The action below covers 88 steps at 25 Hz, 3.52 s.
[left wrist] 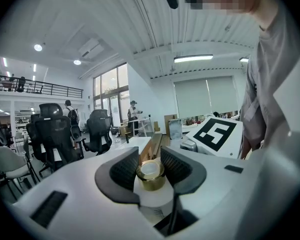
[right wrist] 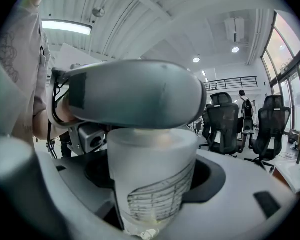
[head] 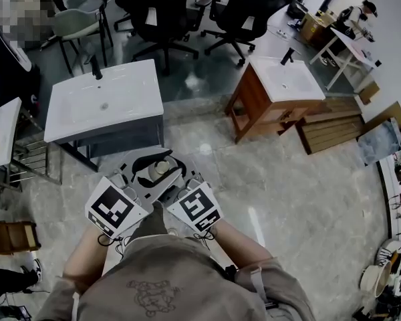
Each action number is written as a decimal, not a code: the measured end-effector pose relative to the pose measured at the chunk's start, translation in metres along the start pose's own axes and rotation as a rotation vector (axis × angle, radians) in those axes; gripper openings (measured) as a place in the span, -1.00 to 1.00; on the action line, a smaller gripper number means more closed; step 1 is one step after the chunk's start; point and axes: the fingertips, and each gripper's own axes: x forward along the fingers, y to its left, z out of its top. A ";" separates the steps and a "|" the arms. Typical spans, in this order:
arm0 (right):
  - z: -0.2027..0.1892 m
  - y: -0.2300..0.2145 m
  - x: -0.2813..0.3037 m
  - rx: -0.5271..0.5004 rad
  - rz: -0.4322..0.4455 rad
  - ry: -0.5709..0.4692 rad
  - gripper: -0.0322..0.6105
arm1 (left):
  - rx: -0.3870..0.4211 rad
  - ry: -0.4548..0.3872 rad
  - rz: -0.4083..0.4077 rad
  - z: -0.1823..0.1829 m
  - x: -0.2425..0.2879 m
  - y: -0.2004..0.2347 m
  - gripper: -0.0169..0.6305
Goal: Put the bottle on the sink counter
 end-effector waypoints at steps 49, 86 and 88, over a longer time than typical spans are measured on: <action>-0.016 -0.273 0.326 -0.051 -0.016 0.020 0.13 | 0.029 -0.059 0.007 -0.106 0.112 0.391 -0.51; -0.212 -0.335 0.387 -0.059 0.208 0.130 0.13 | -0.044 0.145 0.102 -0.297 0.222 0.425 -0.51; -0.215 -0.336 0.387 -0.052 0.204 0.133 0.13 | -0.046 0.157 0.097 -0.301 0.223 0.424 -0.51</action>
